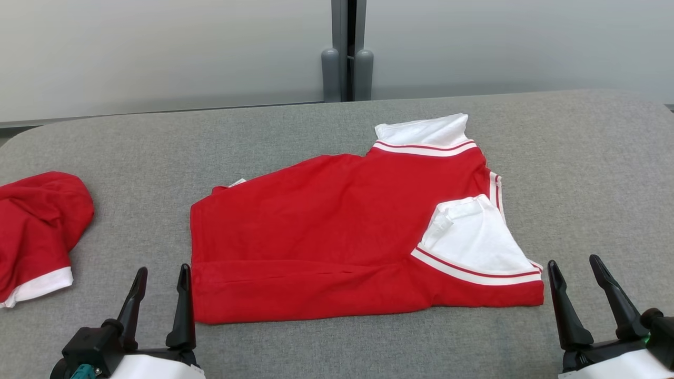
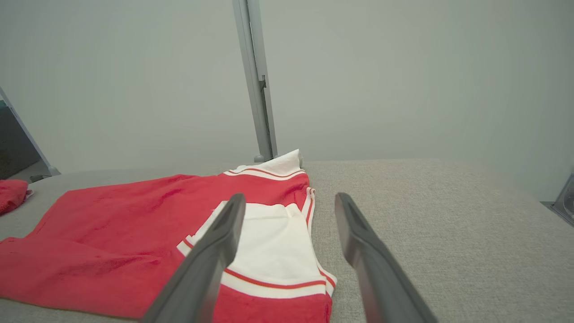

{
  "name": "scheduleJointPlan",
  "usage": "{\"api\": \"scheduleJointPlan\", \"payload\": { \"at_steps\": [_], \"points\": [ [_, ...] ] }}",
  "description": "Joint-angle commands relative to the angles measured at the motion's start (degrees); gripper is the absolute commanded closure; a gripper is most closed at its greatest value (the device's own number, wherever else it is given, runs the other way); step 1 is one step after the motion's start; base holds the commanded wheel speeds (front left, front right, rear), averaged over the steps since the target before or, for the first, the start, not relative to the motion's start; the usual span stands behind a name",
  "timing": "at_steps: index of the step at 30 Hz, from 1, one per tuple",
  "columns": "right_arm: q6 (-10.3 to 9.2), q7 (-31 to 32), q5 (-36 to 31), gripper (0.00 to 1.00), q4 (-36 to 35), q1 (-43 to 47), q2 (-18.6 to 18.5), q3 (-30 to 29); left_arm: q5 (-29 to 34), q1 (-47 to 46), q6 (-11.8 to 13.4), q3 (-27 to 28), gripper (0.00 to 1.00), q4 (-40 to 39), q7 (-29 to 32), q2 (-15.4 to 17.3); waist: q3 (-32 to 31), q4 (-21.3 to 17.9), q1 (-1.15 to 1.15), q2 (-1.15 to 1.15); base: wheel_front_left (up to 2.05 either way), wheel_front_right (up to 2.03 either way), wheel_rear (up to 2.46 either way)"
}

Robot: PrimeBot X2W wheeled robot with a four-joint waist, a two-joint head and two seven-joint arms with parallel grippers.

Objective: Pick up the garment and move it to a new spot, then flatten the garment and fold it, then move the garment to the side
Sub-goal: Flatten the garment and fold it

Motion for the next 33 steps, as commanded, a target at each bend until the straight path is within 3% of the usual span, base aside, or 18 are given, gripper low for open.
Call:
{"api": "scheduleJointPlan", "payload": {
  "at_steps": [1,17,33],
  "points": [
    [0.00,0.34,-0.16,0.00,-0.56,0.56,0.13,-0.35,0.57,0.39,-0.50,0.54,0.00,0.41,-0.06,0.03,-0.10,-0.07,0.00,0.00,0.00,0.00,0.00],
    [0.00,1.66,-0.51,0.00,-0.62,-0.07,0.25,-1.22,2.37,-1.23,-3.52,1.19,0.00,4.85,0.17,-1.85,1.48,0.17,0.00,0.00,0.00,0.00,0.00],
    [-0.01,0.88,3.94,0.00,21.07,-8.90,-1.13,3.53,-1.79,-7.72,-7.65,-1.27,0.00,21.13,1.99,-5.49,8.71,1.55,0.00,0.00,0.00,0.00,0.00]
  ]
}}
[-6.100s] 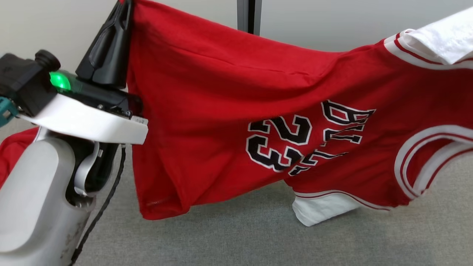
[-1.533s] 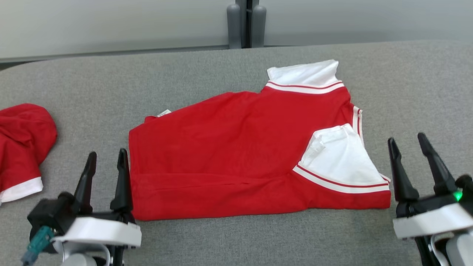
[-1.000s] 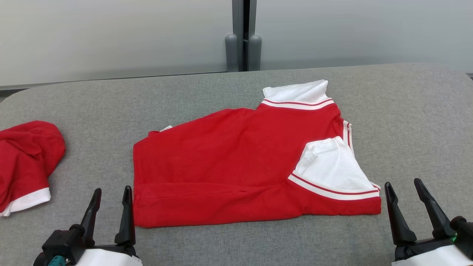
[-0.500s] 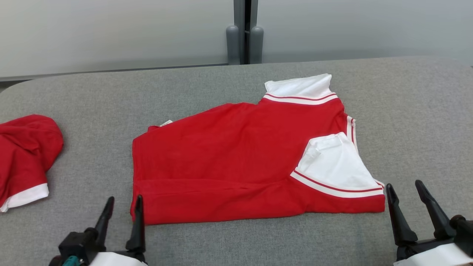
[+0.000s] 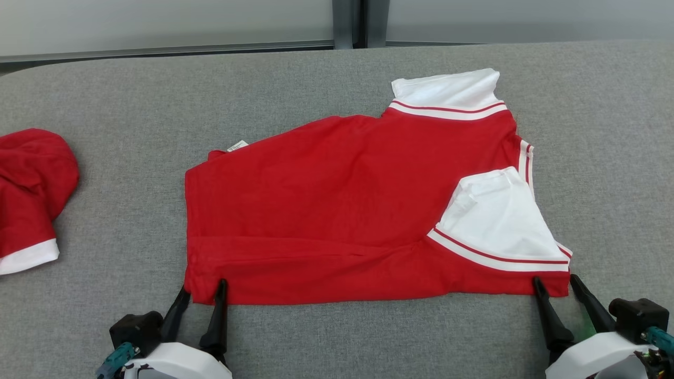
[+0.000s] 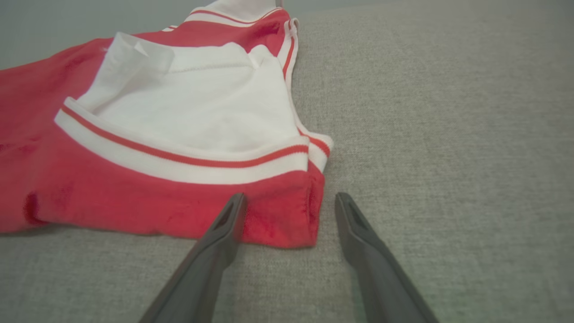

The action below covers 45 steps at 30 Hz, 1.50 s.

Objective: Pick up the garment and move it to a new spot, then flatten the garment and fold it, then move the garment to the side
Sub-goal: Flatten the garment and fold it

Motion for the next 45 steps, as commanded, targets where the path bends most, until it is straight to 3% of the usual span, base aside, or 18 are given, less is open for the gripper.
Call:
{"api": "scheduleJointPlan", "payload": {
  "at_steps": [1,2,3,4,9,15,25,29,30,31,32,38,45],
  "points": [
    [-0.02,0.52,0.94,0.04,2.08,-1.33,-0.29,0.74,-1.14,-0.84,-0.41,0.35,0.02,1.73,0.90,-0.13,0.30,0.12,0.00,0.00,0.00,0.00,0.00],
    [-0.02,0.25,1.82,0.56,2.94,-1.97,-0.06,1.22,-0.60,-1.14,-0.43,0.07,0.85,2.12,0.92,0.14,0.36,0.14,0.00,0.00,0.00,0.00,0.00],
    [-0.02,0.35,2.19,0.94,3.73,-2.36,-0.06,1.92,-0.94,-1.24,-0.69,-0.02,1.00,2.59,1.33,0.06,0.41,0.18,0.00,0.00,0.00,0.00,0.00],
    [-0.02,0.32,2.49,1.00,4.51,-2.71,-0.18,2.39,-1.12,-1.38,-0.90,-0.16,1.00,2.88,1.41,0.08,0.40,0.19,0.00,0.00,0.00,0.00,0.00],
    [-0.03,-1.40,5.02,1.00,3.89,-2.36,-0.62,2.86,-1.28,-1.35,-0.81,-0.14,1.00,0.96,1.04,0.49,-0.22,0.58,0.00,0.00,0.00,0.00,0.00],
    [-0.03,-1.04,6.18,1.00,-2.23,3.81,-1.03,0.47,-1.74,2.05,0.66,0.42,1.00,-5.62,3.28,2.19,-2.38,1.35,0.00,0.00,0.00,0.00,0.00],
    [-0.07,5.47,4.98,1.00,-10.90,18.36,3.03,-4.14,-4.24,13.26,4.55,1.49,1.00,-14.96,10.11,4.62,-8.07,0.76,0.00,0.00,0.00,0.00,0.00],
    [-0.07,7.05,4.74,1.00,-11.31,20.92,4.32,-4.49,-5.27,15.51,4.69,1.00,1.00,-15.22,12.31,4.79,-9.13,0.62,0.00,0.00,0.00,0.00,0.00],
    [-0.07,7.43,4.55,1.00,-11.39,21.05,4.68,-4.50,-5.18,15.65,4.93,0.99,0.93,-15.06,12.64,4.88,-9.39,0.52,0.00,0.00,0.00,0.00,0.00],
    [-0.07,7.68,4.43,0.76,-11.43,21.09,4.79,-4.48,-5.46,15.88,4.91,0.88,0.05,-14.61,13.01,4.76,-9.65,0.45,0.00,0.00,0.00,0.00,0.00],
    [-0.07,7.89,4.28,0.00,-11.48,20.90,4.95,-4.60,-6.14,15.93,4.68,0.99,0.00,-14.35,12.98,4.25,-9.88,0.34,0.00,0.00,0.00,0.00,0.00],
    [-0.03,6.22,1.59,0.00,-15.78,18.22,4.32,-5.90,-4.79,14.62,5.94,2.21,0.00,-13.98,8.56,3.87,-10.88,-0.36,0.00,0.00,0.00,0.00,0.00],
    [-0.03,7.19,-2.14,0.00,-25.38,14.80,2.97,-8.26,-1.40,11.82,7.60,3.12,0.00,-19.22,4.65,5.56,-12.07,-1.08,0.00,0.00,0.00,0.00,0.00]
  ]
}}
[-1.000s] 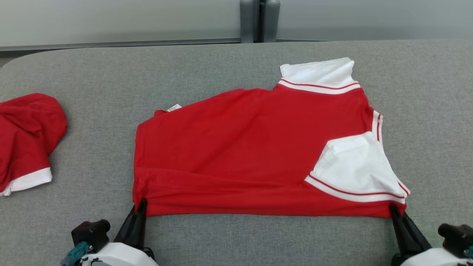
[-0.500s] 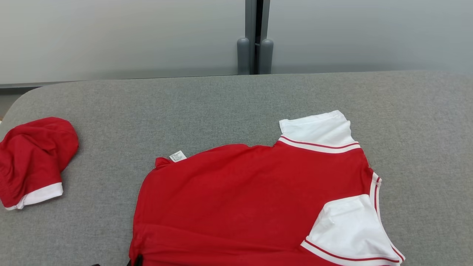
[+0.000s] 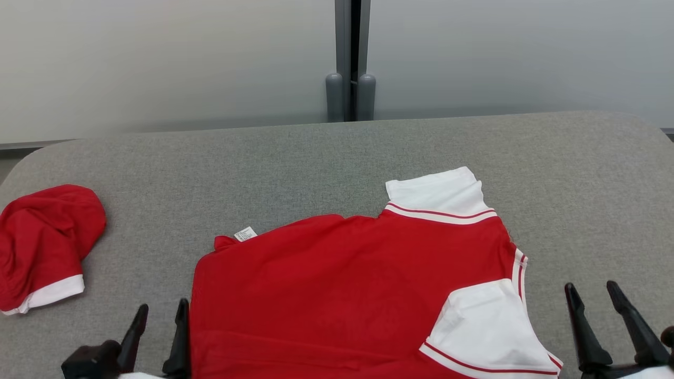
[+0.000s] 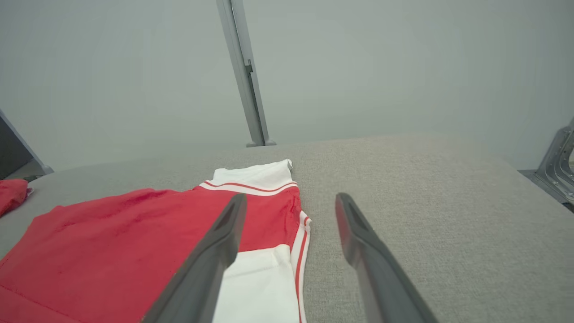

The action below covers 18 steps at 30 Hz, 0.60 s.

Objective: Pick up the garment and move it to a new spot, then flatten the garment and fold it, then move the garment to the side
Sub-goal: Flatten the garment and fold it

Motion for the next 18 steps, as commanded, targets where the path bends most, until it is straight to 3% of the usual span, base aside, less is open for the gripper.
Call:
{"api": "scheduleJointPlan", "payload": {
  "at_steps": [1,12,18],
  "points": [
    [-0.04,0.39,-0.47,0.00,-1.43,-0.84,-0.39,-0.23,0.83,-1.49,0.42,0.20,0.00,-0.98,-0.26,0.73,-0.24,-0.12,0.00,0.00,0.00,0.00,0.00],
    [-0.03,3.32,-1.37,0.00,-5.25,-0.22,0.49,-0.76,2.32,-3.30,1.36,-1.33,0.00,-3.82,2.49,1.85,-1.01,-0.26,0.00,0.00,0.00,0.00,0.00],
    [-0.03,3.44,-1.00,0.00,-5.69,-0.83,1.08,-0.31,1.48,-7.40,-0.22,-2.57,0.00,-1.90,4.29,1.61,0.09,-0.28,0.00,0.00,0.00,0.00,0.00]
  ]
}}
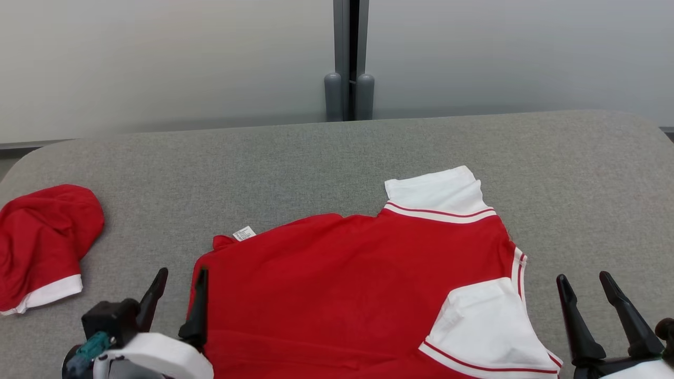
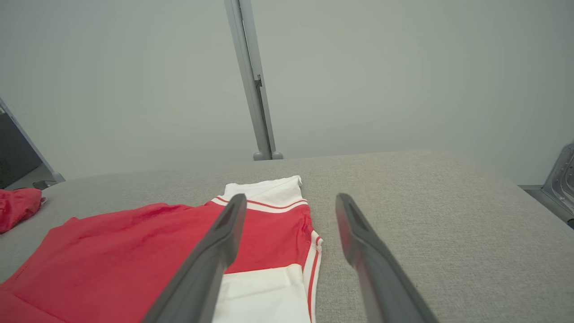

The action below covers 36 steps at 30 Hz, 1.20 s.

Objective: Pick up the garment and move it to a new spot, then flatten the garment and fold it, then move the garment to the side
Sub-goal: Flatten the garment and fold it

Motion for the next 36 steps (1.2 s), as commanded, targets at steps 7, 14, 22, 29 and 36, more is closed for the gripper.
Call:
{"api": "scheduleJointPlan", "payload": {
  "at_steps": [7,14,22,29,36],
  "points": [
    [-0.02,0.08,0.76,0.00,-0.11,-2.82,-0.27,1.35,-2.43,-11.77,-3.60,-0.85,0.00,8.62,3.33,-0.79,4.33,-1.50,0.00,0.00,0.00,0.00,0.00],
    [-0.02,-1.34,1.39,0.00,1.47,-6.16,-0.62,2.76,-6.05,-25.31,-8.82,-1.00,0.00,28.24,8.28,-1.20,8.93,-3.84,0.00,0.00,0.00,0.00,0.00],
    [-0.02,-2.43,1.62,0.00,3.15,-7.45,-0.67,3.00,-9.28,-31.74,-12.12,-1.22,1.00,40.35,13.05,-1.52,10.46,-4.39,0.00,0.00,0.00,0.00,0.00],
    [-0.02,-2.83,1.90,0.00,4.45,-8.99,-1.12,1.21,-8.80,-34.70,-13.58,-2.29,1.00,42.44,10.64,-0.91,10.33,-4.13,0.00,0.00,0.00,0.00,0.00],
    [-0.01,-3.24,4.44,0.00,9.79,-15.09,-4.52,-0.77,-8.53,-36.97,-13.75,-2.24,1.00,41.90,6.34,-1.23,11.23,-3.17,0.00,0.00,0.00,0.00,0.00]
  ]
}}
